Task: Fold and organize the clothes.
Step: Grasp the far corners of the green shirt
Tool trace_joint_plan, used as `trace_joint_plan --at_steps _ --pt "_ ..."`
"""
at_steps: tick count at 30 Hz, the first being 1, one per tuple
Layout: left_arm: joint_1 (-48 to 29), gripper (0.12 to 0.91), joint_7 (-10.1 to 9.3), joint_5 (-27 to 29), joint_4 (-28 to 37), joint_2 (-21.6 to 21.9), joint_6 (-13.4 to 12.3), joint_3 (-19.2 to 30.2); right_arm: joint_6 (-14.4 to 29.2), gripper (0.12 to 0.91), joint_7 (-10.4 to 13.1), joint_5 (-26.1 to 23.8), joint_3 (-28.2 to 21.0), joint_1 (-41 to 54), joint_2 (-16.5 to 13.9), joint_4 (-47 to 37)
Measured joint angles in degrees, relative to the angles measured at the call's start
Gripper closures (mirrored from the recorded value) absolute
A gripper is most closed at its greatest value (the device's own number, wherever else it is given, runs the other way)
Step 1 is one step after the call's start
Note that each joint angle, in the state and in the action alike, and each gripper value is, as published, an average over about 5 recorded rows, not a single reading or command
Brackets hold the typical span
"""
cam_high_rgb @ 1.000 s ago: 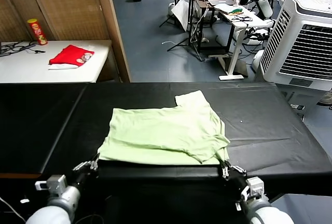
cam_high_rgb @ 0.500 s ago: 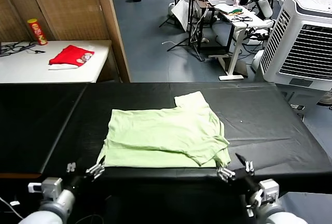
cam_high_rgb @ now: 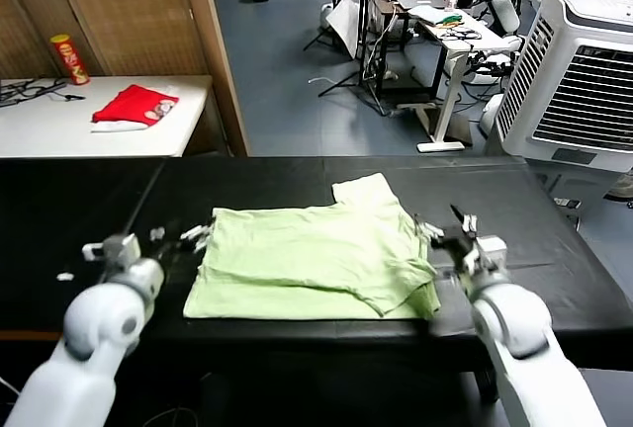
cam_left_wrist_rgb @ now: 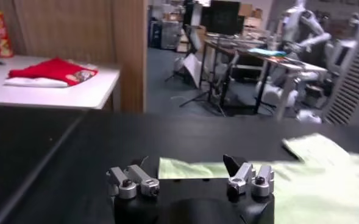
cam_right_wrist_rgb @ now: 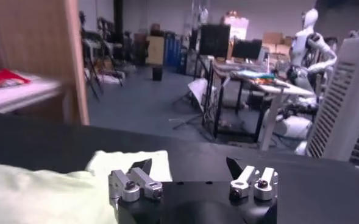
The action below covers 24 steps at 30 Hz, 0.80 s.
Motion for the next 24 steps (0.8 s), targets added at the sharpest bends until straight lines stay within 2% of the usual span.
trace_joint_plan --at_steps 5,11,19,24 --pt "-6.98 0.232 0.2 -1.59 8.59 -0.22 1.92 3.75 -0.48 0.227 -0.82 1.06 -3.22 7.7 1.77 -10.72" --pt "-11.19 0.232 1.58 -1.31 15.73 -1.12 3.02 5.81 -0.95 0.227 -1.1 1.14 -5.18 14.11 3.88 -20.08" --pt "-12.26 0.232 5.8 0.23 20.68 -2.33 4.05 7.16 -1.21 0.227 -2.84 0.68 -5.57 18.71 6.12 -27.63" --pt "-12.57 0.232 6.71 1.19 22.1 -2.95 3.77 7.49 -0.48 0.227 -4.88 -1.09 -5.3 21.36 7.85 -33.32"
